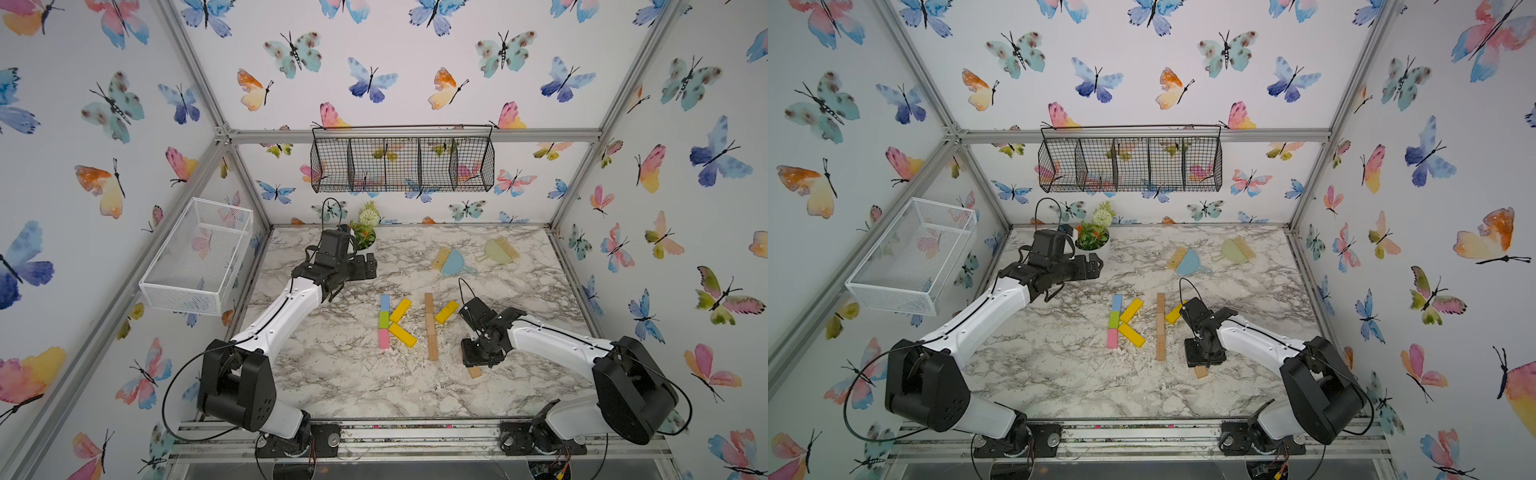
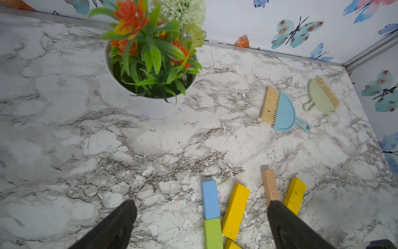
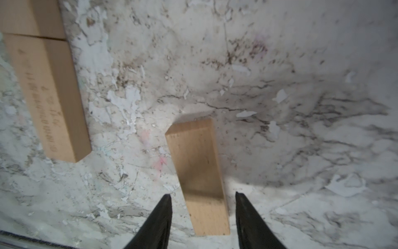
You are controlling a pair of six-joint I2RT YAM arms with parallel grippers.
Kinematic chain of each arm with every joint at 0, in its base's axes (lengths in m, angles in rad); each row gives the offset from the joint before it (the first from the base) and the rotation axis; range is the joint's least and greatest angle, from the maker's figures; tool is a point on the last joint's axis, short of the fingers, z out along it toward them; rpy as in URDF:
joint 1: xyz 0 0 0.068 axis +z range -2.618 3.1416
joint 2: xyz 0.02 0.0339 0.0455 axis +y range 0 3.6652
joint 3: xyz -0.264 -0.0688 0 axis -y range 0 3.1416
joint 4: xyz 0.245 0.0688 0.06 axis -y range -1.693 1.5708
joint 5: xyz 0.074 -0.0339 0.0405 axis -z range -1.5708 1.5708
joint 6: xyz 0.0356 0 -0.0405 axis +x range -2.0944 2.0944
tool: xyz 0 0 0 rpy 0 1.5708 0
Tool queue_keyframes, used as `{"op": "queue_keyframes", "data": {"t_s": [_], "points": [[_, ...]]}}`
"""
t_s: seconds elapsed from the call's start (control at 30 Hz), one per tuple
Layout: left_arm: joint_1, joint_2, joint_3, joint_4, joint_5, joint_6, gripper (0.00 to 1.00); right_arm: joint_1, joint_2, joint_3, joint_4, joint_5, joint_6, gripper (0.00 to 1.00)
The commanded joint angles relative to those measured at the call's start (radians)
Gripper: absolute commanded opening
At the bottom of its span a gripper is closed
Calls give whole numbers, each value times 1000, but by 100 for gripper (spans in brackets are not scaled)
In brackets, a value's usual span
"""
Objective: Assemble the letter k with building blocks
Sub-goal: Pick up the building block from the center of the board.
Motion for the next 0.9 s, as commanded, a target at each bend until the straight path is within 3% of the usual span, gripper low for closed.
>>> {"op": "queue_keyframes", "data": {"t_s": [0.0, 0.47, 0.7, 0.87], "points": [[-1, -26, -13, 14, 52, -10, 98, 7, 17, 19, -22, 33, -12, 50], [16, -5, -6, 15, 93, -18, 98, 16, 82, 39, -18, 43, -40, 47], [25, 7, -6, 14, 106, -23, 98, 17, 97, 59, -34, 63, -56, 27], [31, 7, -7, 14, 107, -23, 98, 18, 96, 92, -53, 95, -88, 21]]}}
